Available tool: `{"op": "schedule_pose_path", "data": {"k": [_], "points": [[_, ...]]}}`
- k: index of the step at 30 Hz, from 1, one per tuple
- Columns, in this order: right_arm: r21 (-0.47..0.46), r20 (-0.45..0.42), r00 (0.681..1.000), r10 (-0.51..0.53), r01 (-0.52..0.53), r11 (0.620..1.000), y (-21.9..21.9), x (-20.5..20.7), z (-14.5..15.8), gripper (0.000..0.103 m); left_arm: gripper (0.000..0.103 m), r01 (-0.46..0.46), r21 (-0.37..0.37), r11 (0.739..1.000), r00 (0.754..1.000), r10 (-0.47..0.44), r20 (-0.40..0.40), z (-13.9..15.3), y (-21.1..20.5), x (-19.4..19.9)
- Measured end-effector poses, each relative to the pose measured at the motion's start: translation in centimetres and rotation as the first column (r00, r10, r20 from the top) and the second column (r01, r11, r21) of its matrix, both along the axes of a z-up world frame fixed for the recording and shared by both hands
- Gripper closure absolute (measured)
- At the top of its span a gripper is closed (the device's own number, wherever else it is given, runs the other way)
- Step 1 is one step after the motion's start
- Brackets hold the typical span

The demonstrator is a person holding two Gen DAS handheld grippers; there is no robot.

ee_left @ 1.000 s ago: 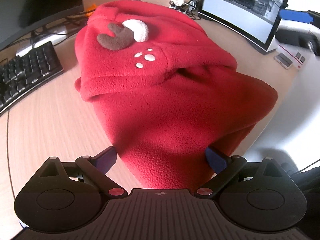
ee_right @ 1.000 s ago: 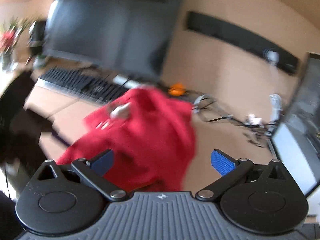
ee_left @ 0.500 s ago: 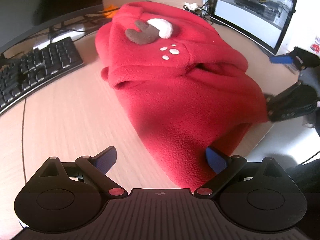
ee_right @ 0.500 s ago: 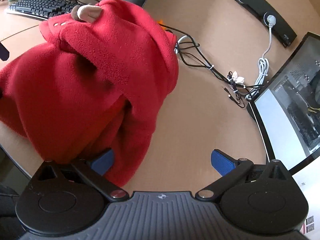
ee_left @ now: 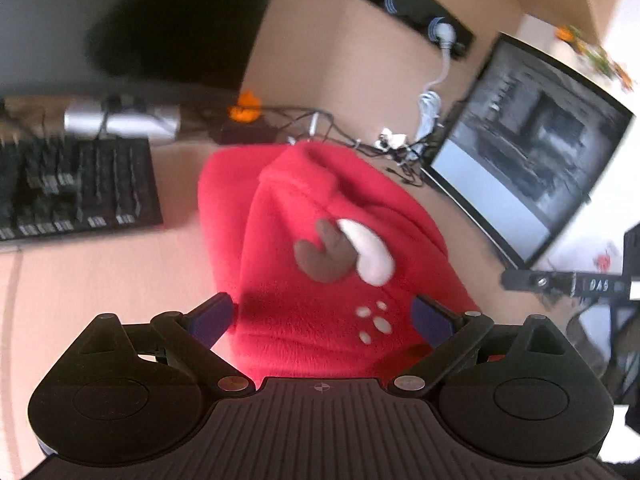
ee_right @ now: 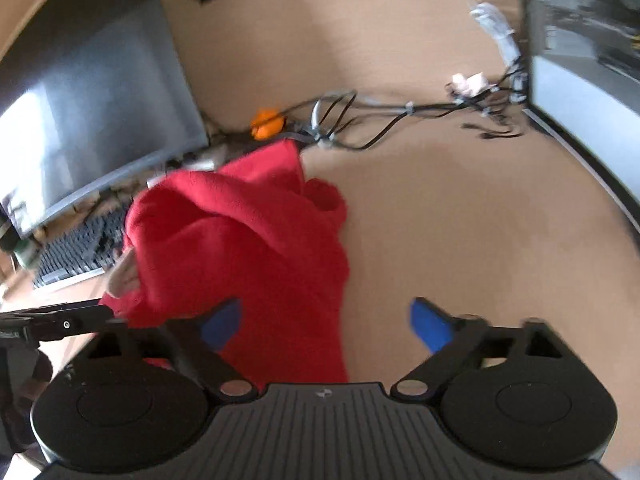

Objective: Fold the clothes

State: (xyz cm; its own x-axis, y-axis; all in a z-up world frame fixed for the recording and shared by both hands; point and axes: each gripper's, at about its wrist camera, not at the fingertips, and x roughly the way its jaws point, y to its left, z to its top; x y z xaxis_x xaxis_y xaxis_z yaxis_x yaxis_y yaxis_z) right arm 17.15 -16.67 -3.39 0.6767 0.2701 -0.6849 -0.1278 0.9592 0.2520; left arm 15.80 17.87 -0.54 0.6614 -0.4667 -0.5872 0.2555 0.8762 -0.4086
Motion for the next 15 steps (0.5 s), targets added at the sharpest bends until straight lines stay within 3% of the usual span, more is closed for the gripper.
{"op": "schedule_pose_path", "data": {"k": [3, 6, 8, 10, 12, 14, 15], "points": [[-0.029, 0.003, 0.999, 0.051, -0.051, 0.998, 2.0, 1.9, -0.4, 0.029, 0.005, 0.003, -0.042, 0.999, 0.999, -0.004, -0.032, -0.4, -0.8, -0.3], [-0.132, 0.027, 0.99, 0.142, -0.137, 0.982, 4.5, 3.0, -0.4, 0.029, 0.005, 0.169, -0.057, 0.984, 0.985, -0.166, 0.046, 1.5, -1.9, -3.3], [-0.202, 0.041, 0.981, 0.191, -0.179, 0.963, 5.8, 3.3, -0.4, 0.029, 0.005, 0.187, -0.019, 0.982, 0.98, -0.185, 0.08, 2.6, -2.0, -5.0], [-0.256, 0.051, 0.971, 0.234, -0.214, 0.943, 6.7, 3.3, -0.2, 0.029, 0.005, 0.089, -0.012, 0.996, 0.993, -0.088, 0.078, 3.2, -0.9, -5.0], [-0.281, 0.052, 0.964, 0.26, -0.235, 0.93, 6.8, 3.5, 0.5, 0.029, 0.005, -0.049, 0.056, 0.997, 0.998, 0.046, 0.054, 3.0, -0.2, -3.7], [-0.272, 0.081, 0.963, 0.258, -0.228, 0.935, 6.5, 3.6, 1.8, 0.025, 0.005, -0.169, 0.162, 0.972, 0.986, 0.165, 0.035, 2.2, 0.0, -2.0], [-0.255, 0.111, 0.965, 0.239, -0.205, 0.945, 6.2, 3.5, 2.7, 0.019, 0.005, -0.185, 0.229, 0.956, 0.983, 0.183, 0.029, 1.5, -0.4, -1.2]]}}
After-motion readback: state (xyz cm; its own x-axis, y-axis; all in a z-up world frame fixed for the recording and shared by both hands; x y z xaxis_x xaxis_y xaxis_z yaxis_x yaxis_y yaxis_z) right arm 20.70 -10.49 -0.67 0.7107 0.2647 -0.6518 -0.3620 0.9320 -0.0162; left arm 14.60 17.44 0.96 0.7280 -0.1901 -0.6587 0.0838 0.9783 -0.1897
